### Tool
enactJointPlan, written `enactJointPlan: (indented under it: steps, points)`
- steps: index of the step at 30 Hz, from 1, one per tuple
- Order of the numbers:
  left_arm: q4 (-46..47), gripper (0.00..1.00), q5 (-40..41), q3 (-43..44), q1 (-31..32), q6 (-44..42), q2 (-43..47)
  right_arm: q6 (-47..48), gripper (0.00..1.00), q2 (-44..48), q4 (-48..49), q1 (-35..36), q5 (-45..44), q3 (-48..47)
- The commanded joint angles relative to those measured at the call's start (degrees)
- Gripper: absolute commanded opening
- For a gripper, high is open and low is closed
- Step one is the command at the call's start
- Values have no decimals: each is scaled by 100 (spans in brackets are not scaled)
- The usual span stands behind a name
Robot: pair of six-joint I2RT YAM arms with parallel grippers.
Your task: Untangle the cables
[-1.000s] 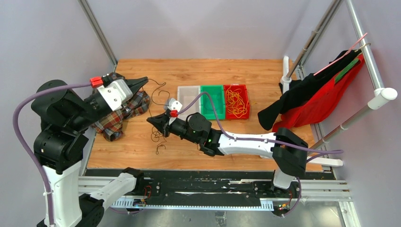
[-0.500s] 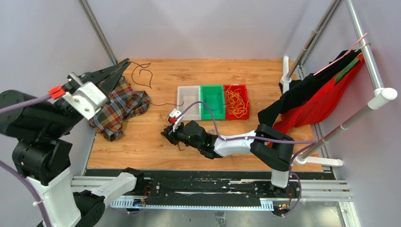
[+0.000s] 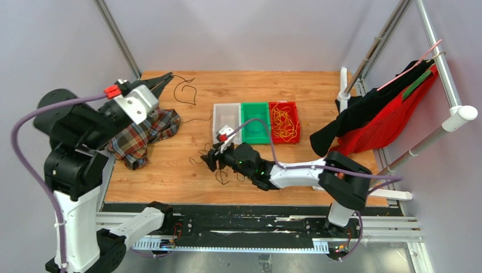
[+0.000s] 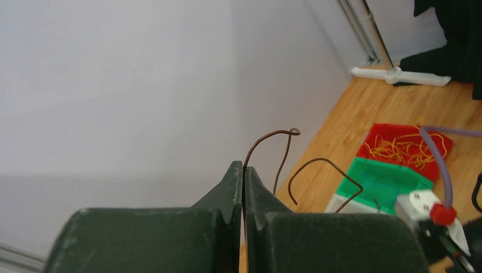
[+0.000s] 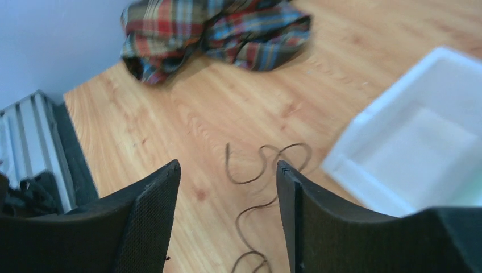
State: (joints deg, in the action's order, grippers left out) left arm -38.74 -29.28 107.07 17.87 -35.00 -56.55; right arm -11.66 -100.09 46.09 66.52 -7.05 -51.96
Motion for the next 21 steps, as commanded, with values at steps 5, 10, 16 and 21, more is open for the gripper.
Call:
enactJointPlan:
  steps: [5, 10, 16, 21]
  points:
    - [488, 0, 174, -1072, 33, 109, -313, 11, 66, 1526, -714, -640, -2189, 681]
    - [1478, 1, 326, -2064, 64, 440, -608, -33, 64, 2214, -1224, -967, -3327, 1122]
    - [2345, 0, 694, -2614, 236, 406, -1378, -106, 62, 2819, -1475, -1387, -3613, 1404]
    - [2702, 0, 1095, -2761, 406, -227, -2164, -79, 61, 3039, -1550, -1556, -3680, 1474]
